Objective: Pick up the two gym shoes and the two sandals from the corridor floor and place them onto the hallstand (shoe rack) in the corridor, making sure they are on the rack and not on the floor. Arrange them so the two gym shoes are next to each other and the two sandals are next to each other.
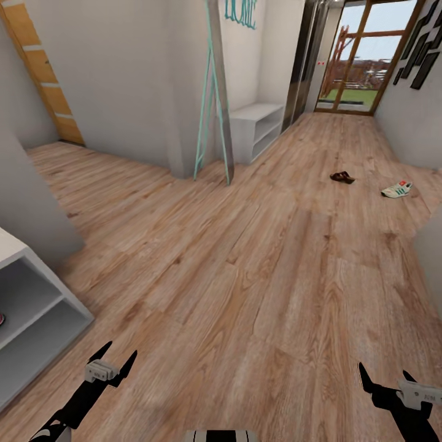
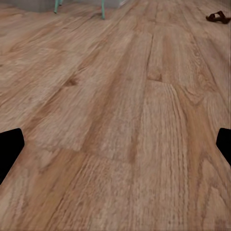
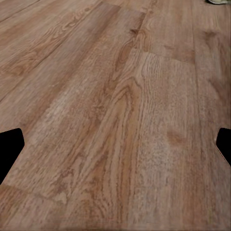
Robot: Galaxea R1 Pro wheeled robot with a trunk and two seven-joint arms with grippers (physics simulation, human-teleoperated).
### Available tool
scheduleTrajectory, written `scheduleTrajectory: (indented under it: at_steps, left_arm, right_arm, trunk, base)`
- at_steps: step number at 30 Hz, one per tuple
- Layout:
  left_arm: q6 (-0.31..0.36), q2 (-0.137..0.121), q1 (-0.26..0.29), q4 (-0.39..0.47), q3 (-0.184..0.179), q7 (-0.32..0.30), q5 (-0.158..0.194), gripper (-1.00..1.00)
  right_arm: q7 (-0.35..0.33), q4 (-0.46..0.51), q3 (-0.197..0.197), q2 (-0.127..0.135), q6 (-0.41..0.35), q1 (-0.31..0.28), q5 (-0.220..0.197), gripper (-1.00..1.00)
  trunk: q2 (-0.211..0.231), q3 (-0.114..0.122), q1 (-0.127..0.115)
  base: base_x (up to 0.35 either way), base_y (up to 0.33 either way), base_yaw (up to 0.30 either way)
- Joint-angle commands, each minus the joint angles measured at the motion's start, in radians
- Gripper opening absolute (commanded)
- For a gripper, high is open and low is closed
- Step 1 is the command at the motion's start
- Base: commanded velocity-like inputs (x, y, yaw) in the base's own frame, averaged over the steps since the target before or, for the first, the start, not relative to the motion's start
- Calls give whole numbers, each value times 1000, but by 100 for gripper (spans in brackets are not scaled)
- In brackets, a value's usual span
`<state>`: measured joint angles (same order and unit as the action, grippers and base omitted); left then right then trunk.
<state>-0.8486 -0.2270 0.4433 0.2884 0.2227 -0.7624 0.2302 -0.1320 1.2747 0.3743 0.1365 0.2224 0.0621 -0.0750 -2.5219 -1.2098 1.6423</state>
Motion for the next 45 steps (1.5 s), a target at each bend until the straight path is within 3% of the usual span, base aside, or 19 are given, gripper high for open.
scheduleTrajectory:
  at_steps: [1,19,29,45]
  left_arm:
    - [0,0,0,0,0,0,0,100]
    - [0,0,0,0,2,9,1,100]
    - [1,2,0,0,-1,39,1,100]
    - [2,8,0,0,-2,47,0,100]
  right_arm:
    - [0,0,0,0,0,0,0,100]
    - [0,0,0,0,0,0,0,100]
    - [0,0,-1,0,1,1,0,100]
    - [0,0,-2,-1,2,1,1,100]
  trunk:
    - [0,1,0]
    - [0,10,0]
    - [0,11,0]
    - [0,11,0]
  base:
    - [0,0,-275]
    - [0,0,-239]
    - [28,0,-51]
    - [256,0,-7]
